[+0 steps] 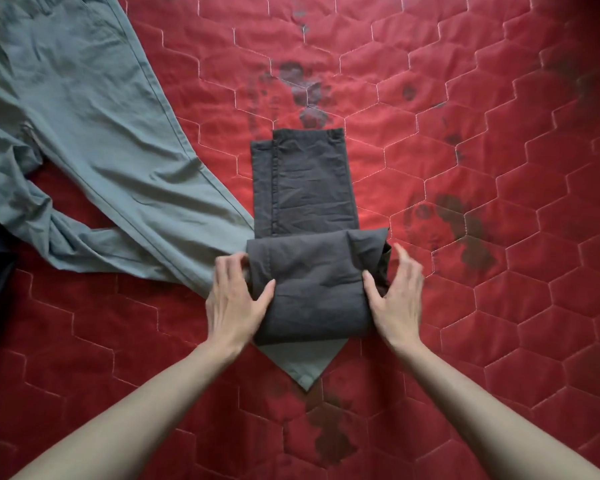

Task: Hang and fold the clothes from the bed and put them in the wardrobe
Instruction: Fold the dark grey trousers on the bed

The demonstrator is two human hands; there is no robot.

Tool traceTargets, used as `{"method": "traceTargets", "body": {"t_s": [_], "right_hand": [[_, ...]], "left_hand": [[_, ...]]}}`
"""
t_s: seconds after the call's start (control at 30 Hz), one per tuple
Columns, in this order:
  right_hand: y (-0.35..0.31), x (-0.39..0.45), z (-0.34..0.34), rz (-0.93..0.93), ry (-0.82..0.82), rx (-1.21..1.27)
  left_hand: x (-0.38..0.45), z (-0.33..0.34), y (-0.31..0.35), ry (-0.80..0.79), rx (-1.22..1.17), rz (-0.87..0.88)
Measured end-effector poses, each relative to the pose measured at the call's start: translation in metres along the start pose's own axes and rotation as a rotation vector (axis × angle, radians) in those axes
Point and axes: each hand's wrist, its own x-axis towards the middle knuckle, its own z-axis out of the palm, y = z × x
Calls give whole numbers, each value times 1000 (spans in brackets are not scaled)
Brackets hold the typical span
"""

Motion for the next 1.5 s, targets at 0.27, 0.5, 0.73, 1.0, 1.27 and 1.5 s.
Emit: {"method": "traceTargets", "body": {"t_s": [0.27,0.5,0.73,1.0,1.27,1.5], "right_hand": [[-7,40,-16,-806,-200,-438],[5,59,14,-878,-447,-571],[6,71,8,-924,-528,-495],[24,95,-44,-1056,-712,-549],[34,92,-38,-1122,-614,-681],[33,77,-50,-987,-546,-240]], "left_hand": [[29,-1,-17,-321,431,880],[36,22,-27,-343,496,792],[45,20,-29,-379,500,833],[59,-18,-43,-538,644,1109],[47,-10,-44,-513,518,1054],[37,-25,-28,-506,-41,749]]}}
